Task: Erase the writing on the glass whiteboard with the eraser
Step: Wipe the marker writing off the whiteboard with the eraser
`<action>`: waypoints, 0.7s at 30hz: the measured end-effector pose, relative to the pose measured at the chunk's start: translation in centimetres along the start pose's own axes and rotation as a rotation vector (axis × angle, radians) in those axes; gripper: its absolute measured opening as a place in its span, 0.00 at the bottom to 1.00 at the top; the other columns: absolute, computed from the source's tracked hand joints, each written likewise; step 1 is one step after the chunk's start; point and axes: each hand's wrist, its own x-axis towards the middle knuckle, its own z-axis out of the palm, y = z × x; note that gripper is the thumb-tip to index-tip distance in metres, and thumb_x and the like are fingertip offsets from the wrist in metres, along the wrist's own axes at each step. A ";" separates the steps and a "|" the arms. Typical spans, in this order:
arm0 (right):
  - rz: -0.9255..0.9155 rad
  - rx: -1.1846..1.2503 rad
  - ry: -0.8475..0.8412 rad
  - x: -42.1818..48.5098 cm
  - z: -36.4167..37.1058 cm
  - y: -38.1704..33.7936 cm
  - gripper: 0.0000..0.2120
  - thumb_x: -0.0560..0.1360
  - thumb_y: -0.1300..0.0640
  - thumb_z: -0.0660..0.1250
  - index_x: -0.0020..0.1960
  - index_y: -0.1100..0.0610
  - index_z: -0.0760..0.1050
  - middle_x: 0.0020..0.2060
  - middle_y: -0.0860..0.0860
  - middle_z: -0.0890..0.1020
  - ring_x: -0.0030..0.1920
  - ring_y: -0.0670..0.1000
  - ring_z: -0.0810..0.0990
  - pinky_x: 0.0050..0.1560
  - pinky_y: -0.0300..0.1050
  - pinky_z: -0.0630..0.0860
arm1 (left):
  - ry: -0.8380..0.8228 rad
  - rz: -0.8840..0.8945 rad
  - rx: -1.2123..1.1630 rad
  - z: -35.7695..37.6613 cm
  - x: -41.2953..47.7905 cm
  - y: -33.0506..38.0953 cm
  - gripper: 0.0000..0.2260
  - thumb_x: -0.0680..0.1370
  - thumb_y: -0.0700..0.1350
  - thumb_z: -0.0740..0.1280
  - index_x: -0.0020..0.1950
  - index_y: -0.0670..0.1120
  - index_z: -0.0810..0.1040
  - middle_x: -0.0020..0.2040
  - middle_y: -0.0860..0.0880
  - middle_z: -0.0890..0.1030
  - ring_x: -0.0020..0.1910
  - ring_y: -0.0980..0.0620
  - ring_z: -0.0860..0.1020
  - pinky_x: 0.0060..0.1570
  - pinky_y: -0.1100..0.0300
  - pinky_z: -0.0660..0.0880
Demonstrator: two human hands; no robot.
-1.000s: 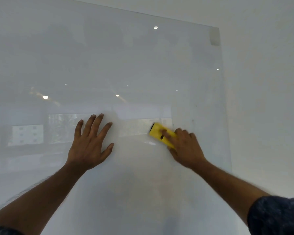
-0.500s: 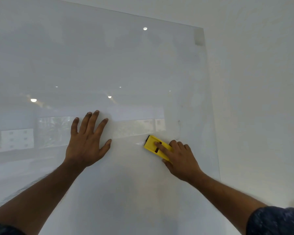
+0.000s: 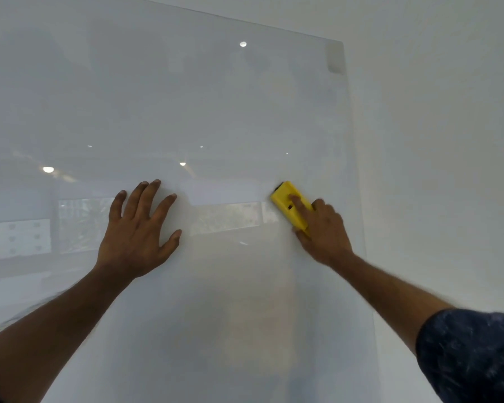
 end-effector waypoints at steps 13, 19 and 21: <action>0.127 -0.179 0.006 7.8 -3.6 6.7 0.34 0.75 0.47 0.64 0.77 0.44 0.53 0.58 0.60 0.71 0.53 0.63 0.73 0.50 0.56 0.70 | -0.013 0.002 -0.036 0.0 -0.3 0.2 0.31 0.77 0.61 0.56 0.76 0.45 0.69 0.78 0.39 0.64 0.77 0.37 0.62 0.75 0.37 0.56; 0.385 0.063 0.005 12.6 -4.6 8.0 0.35 0.74 0.49 0.66 0.76 0.45 0.53 0.58 0.61 0.69 0.56 0.66 0.72 0.54 0.59 0.71 | 0.012 0.007 -0.034 0.3 -0.5 -0.4 0.32 0.77 0.61 0.56 0.77 0.46 0.67 0.79 0.40 0.62 0.78 0.38 0.60 0.76 0.37 0.55; 0.325 0.034 0.045 11.1 -3.9 7.0 0.35 0.74 0.50 0.67 0.76 0.46 0.54 0.58 0.62 0.70 0.54 0.66 0.72 0.52 0.59 0.71 | 0.011 0.008 -0.033 0.5 -0.6 -0.3 0.32 0.77 0.61 0.56 0.77 0.46 0.66 0.79 0.40 0.62 0.78 0.37 0.60 0.76 0.37 0.55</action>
